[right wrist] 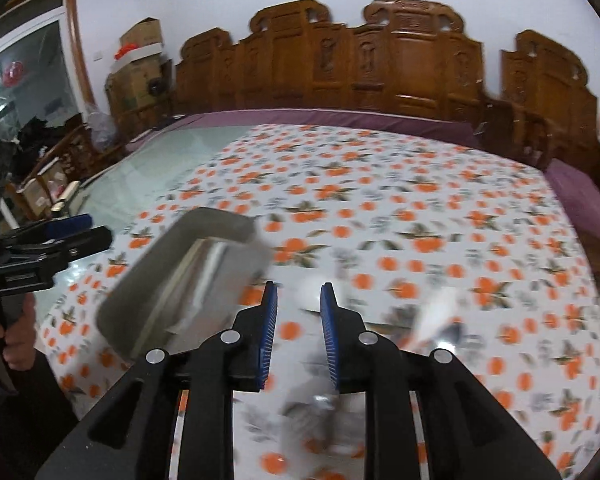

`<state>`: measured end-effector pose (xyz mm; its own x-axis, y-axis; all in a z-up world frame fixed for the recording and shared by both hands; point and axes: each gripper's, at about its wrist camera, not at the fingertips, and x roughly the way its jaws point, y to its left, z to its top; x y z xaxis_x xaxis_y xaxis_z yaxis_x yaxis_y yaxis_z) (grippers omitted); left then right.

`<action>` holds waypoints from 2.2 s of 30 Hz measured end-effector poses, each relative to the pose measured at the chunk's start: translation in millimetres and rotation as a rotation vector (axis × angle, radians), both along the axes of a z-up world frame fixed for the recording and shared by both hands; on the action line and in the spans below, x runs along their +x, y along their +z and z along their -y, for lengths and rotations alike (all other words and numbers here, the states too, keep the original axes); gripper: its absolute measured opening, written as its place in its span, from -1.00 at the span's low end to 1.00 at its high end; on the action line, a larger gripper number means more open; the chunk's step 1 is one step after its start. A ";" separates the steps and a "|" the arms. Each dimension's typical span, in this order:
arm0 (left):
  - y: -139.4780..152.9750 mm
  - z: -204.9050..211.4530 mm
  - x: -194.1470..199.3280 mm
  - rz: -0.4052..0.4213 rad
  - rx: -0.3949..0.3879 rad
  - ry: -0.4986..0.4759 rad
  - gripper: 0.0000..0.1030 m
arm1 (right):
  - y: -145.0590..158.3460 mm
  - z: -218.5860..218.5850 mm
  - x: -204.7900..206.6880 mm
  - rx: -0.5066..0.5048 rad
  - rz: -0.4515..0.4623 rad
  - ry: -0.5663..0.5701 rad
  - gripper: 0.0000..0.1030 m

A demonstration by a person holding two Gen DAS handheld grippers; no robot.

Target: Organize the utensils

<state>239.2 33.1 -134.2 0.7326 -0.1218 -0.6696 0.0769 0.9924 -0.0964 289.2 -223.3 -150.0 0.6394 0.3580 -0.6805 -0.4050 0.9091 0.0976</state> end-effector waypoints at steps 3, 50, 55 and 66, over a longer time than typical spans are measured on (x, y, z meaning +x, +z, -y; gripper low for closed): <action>-0.7 15.2 -3.3 0.000 -0.013 -0.029 0.60 | -5.4 21.2 0.1 -0.016 0.005 -0.018 -0.53; -20.8 97.8 -23.5 -0.008 0.063 -0.180 0.60 | -85.3 63.4 35.3 0.098 -0.219 -0.141 -0.93; -20.8 108.4 -21.6 -0.019 0.073 -0.184 0.60 | -68.8 77.1 32.8 0.120 -0.166 -0.145 -0.93; -49.1 155.2 2.8 -0.142 0.025 -0.216 0.52 | -65.5 103.2 32.2 0.105 -0.150 -0.179 -0.93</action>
<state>242.0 -122.2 -183.3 0.5902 -0.2475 -0.7684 0.2749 0.9566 -0.0969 321.4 -326.5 -215.5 0.5933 0.3223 -0.7376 -0.2126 0.9465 0.2426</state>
